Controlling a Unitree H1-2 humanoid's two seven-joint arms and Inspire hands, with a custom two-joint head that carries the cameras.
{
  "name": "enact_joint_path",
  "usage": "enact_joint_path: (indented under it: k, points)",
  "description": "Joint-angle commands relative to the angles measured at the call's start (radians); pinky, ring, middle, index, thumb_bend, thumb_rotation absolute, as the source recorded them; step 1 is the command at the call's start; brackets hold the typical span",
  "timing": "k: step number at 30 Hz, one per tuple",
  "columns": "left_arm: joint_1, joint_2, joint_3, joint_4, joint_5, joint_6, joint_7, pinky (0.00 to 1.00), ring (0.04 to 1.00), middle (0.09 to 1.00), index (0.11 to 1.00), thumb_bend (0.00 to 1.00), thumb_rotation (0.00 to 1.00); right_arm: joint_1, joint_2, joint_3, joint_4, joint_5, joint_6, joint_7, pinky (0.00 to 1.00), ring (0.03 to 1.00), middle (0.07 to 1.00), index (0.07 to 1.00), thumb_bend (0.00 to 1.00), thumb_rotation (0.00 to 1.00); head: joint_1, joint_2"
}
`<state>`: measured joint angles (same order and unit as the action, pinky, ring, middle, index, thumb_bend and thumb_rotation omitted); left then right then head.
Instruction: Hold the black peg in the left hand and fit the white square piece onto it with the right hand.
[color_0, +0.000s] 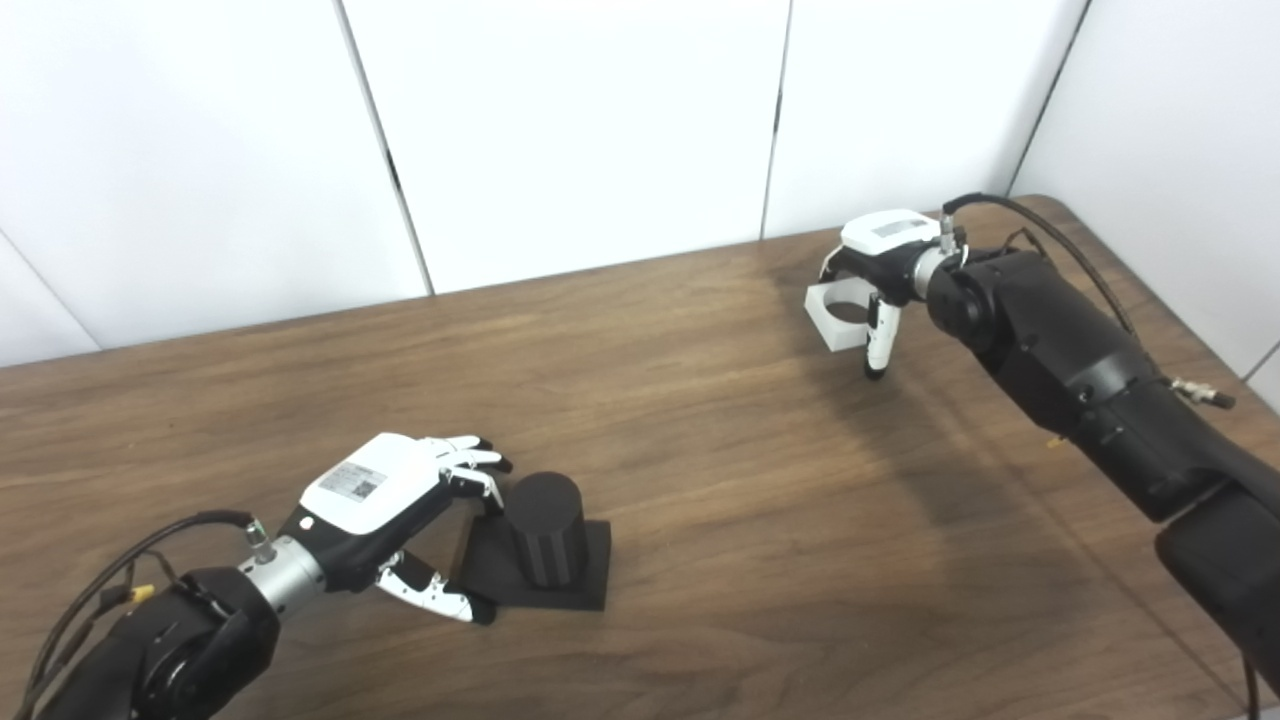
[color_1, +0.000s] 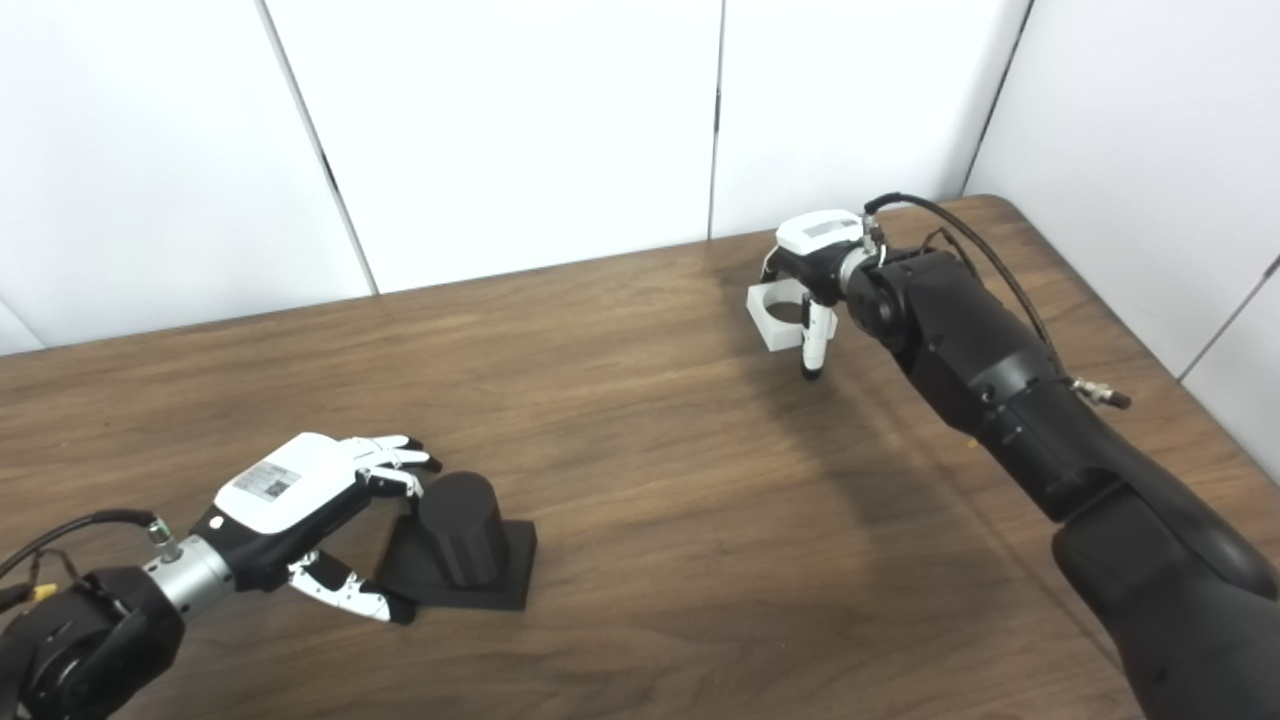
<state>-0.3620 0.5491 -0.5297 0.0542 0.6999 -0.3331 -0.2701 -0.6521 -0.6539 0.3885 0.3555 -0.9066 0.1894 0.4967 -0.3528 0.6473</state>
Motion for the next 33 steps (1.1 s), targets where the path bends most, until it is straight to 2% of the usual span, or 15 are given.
enact_joint_path:
  k: [1,9,10,13,19,25,29,33]
  points:
    - [0.037,0.048,-0.025,0.016,0.048,-0.006,-0.079,0.85,0.91,0.86,0.491,0.52,0.07,-0.036,-0.016,0.0,0.008,0.002,-0.025,-0.03,0.7,0.861,0.89,0.731,0.8,0.14,-0.002,0.003]
    - [0.037,0.048,-0.018,0.012,0.043,-0.005,-0.085,0.85,0.911,0.86,0.491,0.52,0.07,-0.019,-0.026,-0.002,0.023,-0.009,-0.027,-0.065,0.69,0.846,0.851,0.629,0.76,0.12,-0.003,0.007]
    - [0.037,0.048,-0.018,0.011,0.044,-0.004,-0.086,0.85,0.909,0.859,0.491,0.52,0.07,-0.018,-0.027,-0.003,0.026,-0.011,-0.024,-0.067,0.7,0.848,0.845,0.548,0.62,0.13,-0.004,0.007]
    - [0.038,0.048,-0.017,0.009,0.045,-0.001,-0.091,0.85,0.909,0.859,0.491,0.52,0.07,-0.012,-0.03,-0.012,0.031,-0.006,-0.022,-0.08,0.71,0.843,0.825,0.497,0.54,0.14,-0.004,0.007]
    - [0.035,0.046,-0.017,0.016,0.041,-0.004,-0.092,0.85,0.912,0.861,0.491,0.52,0.07,0.003,-0.042,-0.028,0.032,0.013,-0.046,-0.111,0.69,0.806,0.777,0.484,0.52,0.13,-0.002,0.008]
    - [0.034,0.046,-0.016,0.017,0.044,-0.007,-0.089,0.85,0.912,0.858,0.491,0.52,0.07,0.013,-0.053,-0.029,0.025,0.031,-0.052,-0.124,0.7,0.808,0.773,0.484,0.52,0.13,-0.004,0.013]
    - [0.031,0.045,-0.015,0.017,0.04,-0.007,-0.09,0.85,0.911,0.858,0.491,0.52,0.07,0.018,-0.06,-0.03,0.005,0.036,-0.056,-0.132,0.74,0.824,0.78,0.483,0.52,0.13,0.002,0.014]
    - [0.027,0.041,-0.018,0.024,0.042,-0.009,-0.088,0.84,0.91,0.862,0.491,0.52,0.07,0.027,-0.063,-0.044,-0.015,0.05,-0.082,-0.169,0.76,0.823,0.787,0.481,0.52,0.13,0.013,0.018]
